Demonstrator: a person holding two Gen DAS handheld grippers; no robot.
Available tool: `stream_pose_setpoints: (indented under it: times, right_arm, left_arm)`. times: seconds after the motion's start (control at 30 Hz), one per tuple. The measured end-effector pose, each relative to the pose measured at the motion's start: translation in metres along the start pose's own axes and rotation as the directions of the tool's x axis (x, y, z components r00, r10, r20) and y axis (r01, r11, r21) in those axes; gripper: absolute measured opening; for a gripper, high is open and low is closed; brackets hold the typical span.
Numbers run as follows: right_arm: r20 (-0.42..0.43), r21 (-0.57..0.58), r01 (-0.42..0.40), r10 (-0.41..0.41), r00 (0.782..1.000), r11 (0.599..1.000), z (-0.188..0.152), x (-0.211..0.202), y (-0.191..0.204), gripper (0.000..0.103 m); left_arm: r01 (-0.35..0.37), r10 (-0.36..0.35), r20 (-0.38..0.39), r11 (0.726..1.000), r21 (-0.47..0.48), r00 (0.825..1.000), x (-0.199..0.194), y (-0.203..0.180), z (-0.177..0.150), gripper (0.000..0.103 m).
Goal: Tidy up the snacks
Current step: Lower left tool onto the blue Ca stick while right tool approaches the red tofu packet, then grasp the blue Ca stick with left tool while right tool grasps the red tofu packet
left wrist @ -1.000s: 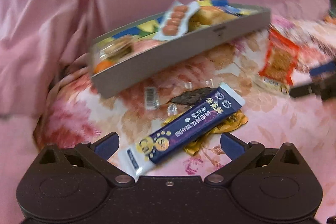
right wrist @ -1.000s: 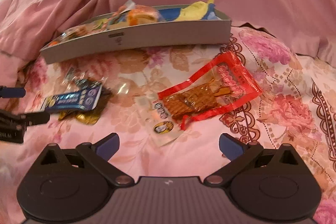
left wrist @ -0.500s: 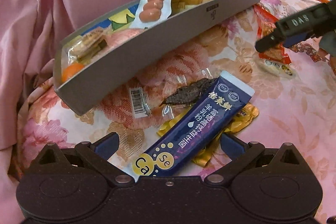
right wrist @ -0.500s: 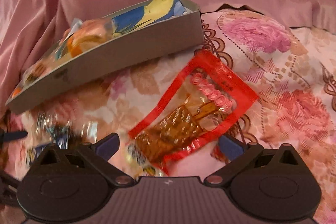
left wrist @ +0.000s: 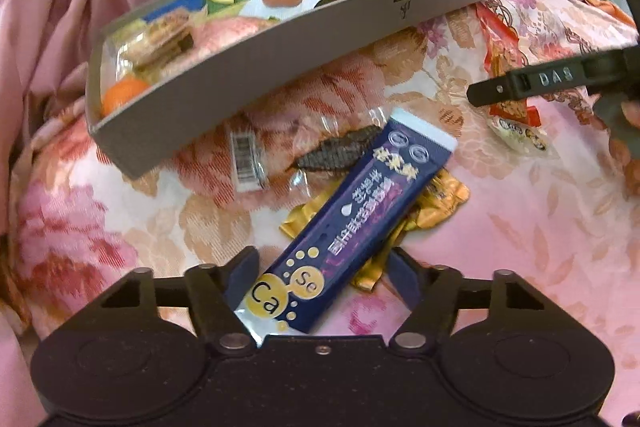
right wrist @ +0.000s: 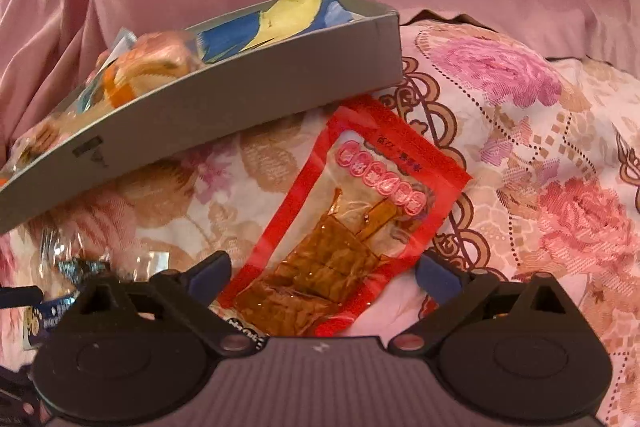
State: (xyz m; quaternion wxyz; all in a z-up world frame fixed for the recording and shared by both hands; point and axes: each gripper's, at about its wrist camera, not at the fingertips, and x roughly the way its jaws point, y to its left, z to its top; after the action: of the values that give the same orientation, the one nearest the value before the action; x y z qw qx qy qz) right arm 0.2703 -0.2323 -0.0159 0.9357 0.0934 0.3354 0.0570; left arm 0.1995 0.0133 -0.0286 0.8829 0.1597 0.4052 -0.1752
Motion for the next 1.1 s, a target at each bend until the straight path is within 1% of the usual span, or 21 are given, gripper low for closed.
stream_pose_setpoints:
  times: [0.13,0.23,0.27,0.43,0.5,0.57,0.67,0.77,0.87,0.9,0.97,1.03,1.1]
  right_arm:
    - [-0.013,-0.038,-0.032,0.031,0.999,0.999,-0.007,-0.010,0.003,0.092]
    - [-0.025,-0.098,-0.059,0.056,0.998,0.993,-0.015,-0.020,0.009,0.084]
    - [-0.031,-0.124,-0.072,0.068,0.997,0.990,-0.018,-0.023,0.011,0.083]
    - [-0.068,-0.235,-0.147,0.135,0.989,0.961,-0.034,-0.038,0.026,0.067]
    - [-0.091,-0.278,-0.179,0.159,0.983,0.944,-0.041,-0.043,0.034,0.064]
    - [-0.102,-0.330,-0.199,0.174,0.979,0.923,-0.046,-0.045,0.042,0.064]
    - [-0.131,-0.369,-0.237,0.202,0.971,0.899,-0.059,-0.057,0.047,0.063]
    - [-0.159,-0.384,-0.259,0.212,0.964,0.886,-0.064,-0.067,0.048,0.063]
    - [-0.193,-0.396,-0.277,0.216,0.957,0.875,-0.072,-0.077,0.045,0.064]
    - [-0.199,-0.407,-0.281,0.216,0.956,0.869,-0.074,-0.080,0.044,0.066]
    - [-0.200,-0.419,-0.283,0.216,0.956,0.863,-0.076,-0.083,0.044,0.067]
    - [-0.198,-0.413,-0.277,0.212,0.957,0.868,-0.074,-0.082,0.044,0.069]
    - [-0.188,-0.403,-0.267,0.207,0.960,0.875,-0.069,-0.078,0.046,0.076]
  left_arm:
    - [0.029,-0.031,-0.040,0.997,-0.065,0.999,-0.002,0.001,0.001,0.059]
    - [0.043,-0.049,-0.061,0.995,-0.094,0.997,-0.007,-0.004,-0.002,0.053]
    - [0.052,-0.059,-0.066,0.993,-0.102,0.996,-0.009,-0.006,-0.003,0.052]
    - [0.071,-0.084,-0.088,0.988,-0.138,0.993,-0.018,-0.017,-0.008,0.045]
    - [0.074,-0.089,-0.098,0.986,-0.148,0.991,-0.023,-0.023,-0.010,0.042]
    - [0.084,-0.103,-0.108,0.983,-0.161,0.989,-0.027,-0.028,-0.011,0.038]
    - [0.104,-0.130,-0.128,0.975,-0.196,0.983,-0.033,-0.033,-0.017,0.037]
    - [0.119,-0.153,-0.145,0.969,-0.216,0.978,-0.038,-0.040,-0.025,0.037]
    - [0.093,-0.120,-0.147,0.980,-0.174,0.982,-0.040,-0.046,-0.027,0.041]
    - [0.078,-0.102,-0.147,0.984,-0.158,0.984,-0.039,-0.048,-0.026,0.041]
    - [0.055,-0.075,-0.144,0.989,-0.139,0.987,-0.038,-0.050,-0.023,0.044]
    - [0.042,-0.059,-0.140,0.991,-0.128,0.988,-0.035,-0.052,-0.019,0.048]
    - [0.024,-0.040,-0.133,0.993,-0.116,0.990,-0.033,-0.053,-0.016,0.050]
